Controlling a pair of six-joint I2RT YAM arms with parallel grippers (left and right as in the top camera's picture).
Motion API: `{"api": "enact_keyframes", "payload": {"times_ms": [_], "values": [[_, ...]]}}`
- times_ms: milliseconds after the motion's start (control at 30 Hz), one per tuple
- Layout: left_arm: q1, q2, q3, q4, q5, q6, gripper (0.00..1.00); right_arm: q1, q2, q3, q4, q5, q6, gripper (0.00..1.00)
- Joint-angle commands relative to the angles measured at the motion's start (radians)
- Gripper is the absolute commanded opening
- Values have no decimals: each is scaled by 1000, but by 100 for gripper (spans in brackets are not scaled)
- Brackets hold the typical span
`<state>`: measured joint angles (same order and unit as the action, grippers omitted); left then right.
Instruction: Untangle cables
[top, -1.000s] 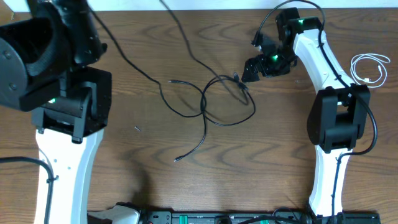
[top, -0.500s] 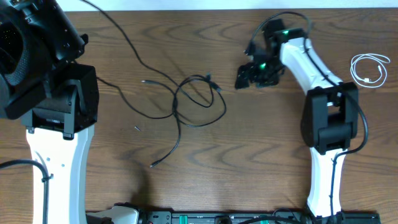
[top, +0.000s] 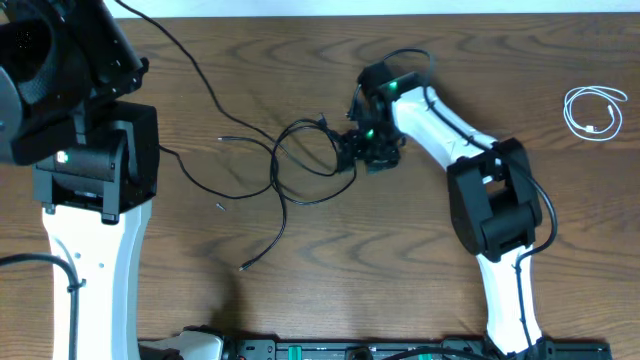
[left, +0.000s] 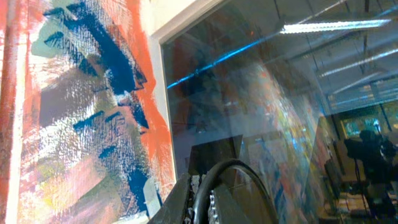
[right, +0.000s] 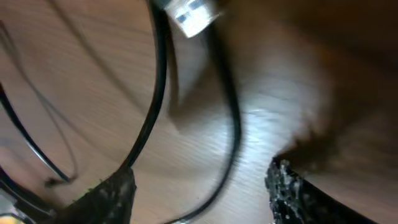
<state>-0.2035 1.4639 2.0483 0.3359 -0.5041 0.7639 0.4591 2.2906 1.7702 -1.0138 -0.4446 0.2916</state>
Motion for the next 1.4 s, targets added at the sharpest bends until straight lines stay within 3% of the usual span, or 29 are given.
{"api": "enact_keyframes", "payload": {"times_ms": [0,233,467,567,700,833,900,1033,1200,1367], "values": [[6,-8,24,0,-13,13,8,43,3,-58,35,5,79,59],[6,-7,24,-114,-14,1,8,92,3,-64,51,75,82,36],[10,0,24,-463,-15,-161,7,98,3,-64,44,87,87,17],[29,16,24,-589,-21,-269,7,111,3,-64,40,116,94,18],[64,48,24,-755,-21,-435,7,136,3,-64,38,161,105,33],[86,85,24,-907,-21,-557,7,149,3,-64,42,177,105,38],[95,107,24,-987,-21,-604,7,151,3,-64,42,183,106,32],[108,152,23,-1144,-20,-719,7,151,3,-64,36,192,116,2],[109,182,23,-1262,1,-769,7,122,2,-5,-29,214,92,1],[109,172,23,-1215,-2,-764,8,15,2,165,-262,529,70,1]]}}
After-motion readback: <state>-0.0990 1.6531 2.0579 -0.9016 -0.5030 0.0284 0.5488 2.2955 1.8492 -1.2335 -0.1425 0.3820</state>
